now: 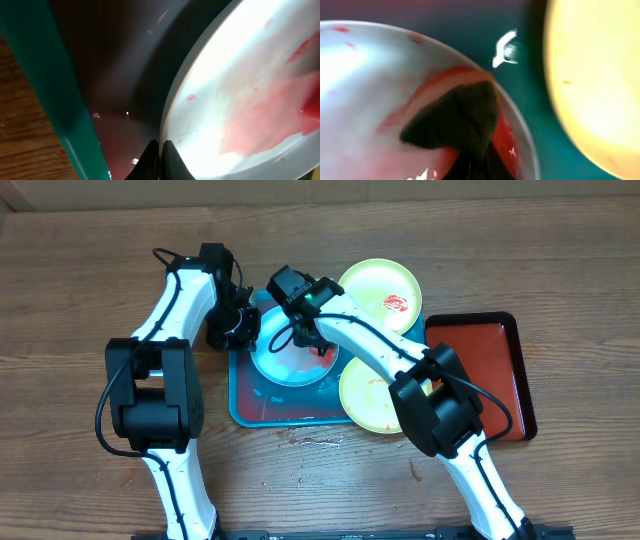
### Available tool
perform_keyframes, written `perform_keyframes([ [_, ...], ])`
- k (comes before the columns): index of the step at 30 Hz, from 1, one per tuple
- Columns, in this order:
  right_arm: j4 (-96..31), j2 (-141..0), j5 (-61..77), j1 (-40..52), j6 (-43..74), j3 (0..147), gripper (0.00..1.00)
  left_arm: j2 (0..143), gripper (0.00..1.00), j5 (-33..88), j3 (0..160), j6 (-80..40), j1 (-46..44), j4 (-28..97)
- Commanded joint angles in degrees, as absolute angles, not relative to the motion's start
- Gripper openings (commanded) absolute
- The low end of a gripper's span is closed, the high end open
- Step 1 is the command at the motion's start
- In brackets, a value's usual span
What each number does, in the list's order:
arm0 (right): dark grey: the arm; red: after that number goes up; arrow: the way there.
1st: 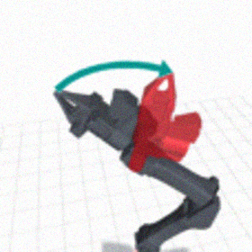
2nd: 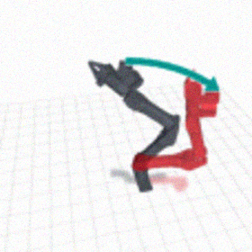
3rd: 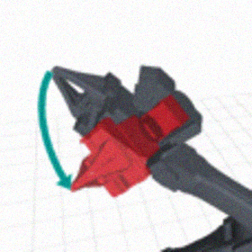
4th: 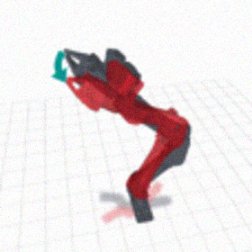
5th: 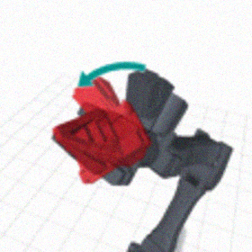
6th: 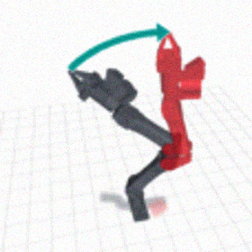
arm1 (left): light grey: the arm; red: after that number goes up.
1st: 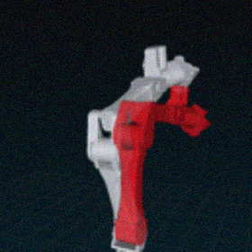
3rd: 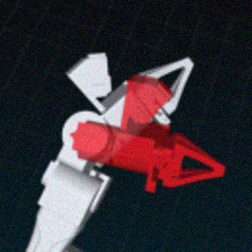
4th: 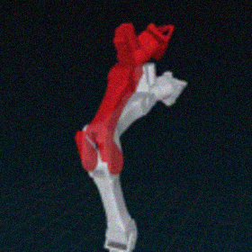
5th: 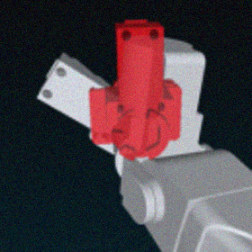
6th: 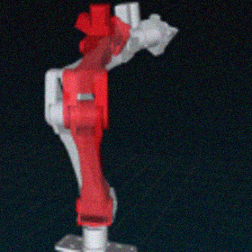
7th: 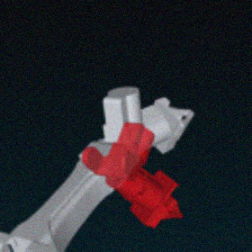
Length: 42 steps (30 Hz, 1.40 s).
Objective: Clean dirty plates on tray and stack at the side
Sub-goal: 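Scrub the white plate surface with the sponge in right gripper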
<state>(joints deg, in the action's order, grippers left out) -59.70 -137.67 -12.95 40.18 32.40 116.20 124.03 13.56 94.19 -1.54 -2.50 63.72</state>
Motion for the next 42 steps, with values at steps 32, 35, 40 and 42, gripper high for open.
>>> perform_keyframes([
  [32, -69.7, -142.0, 10.2, 39.6, 18.4, 117.8, 0.04, 123.5, 0.04, 16.5, 94.2, -2.0, -0.5, 63.4],
  [35, -71.0, -141.9, -1.5, 39.6, 22.1, 117.8, 0.04, 123.5, 0.04, 16.5, 94.2, -2.0, -0.5, 63.8],
  [40, -71.5, -141.8, -11.9, 39.6, 25.8, 117.9, 0.04, 123.5, 0.04, 16.5, 94.2, -2.0, -0.5, 64.2],
  [42, -71.3, -141.7, -13.2, 39.6, 25.8, 118.2, 0.04, 123.5, 0.04, 16.5, 94.2, -1.9, -0.5, 64.2],
])
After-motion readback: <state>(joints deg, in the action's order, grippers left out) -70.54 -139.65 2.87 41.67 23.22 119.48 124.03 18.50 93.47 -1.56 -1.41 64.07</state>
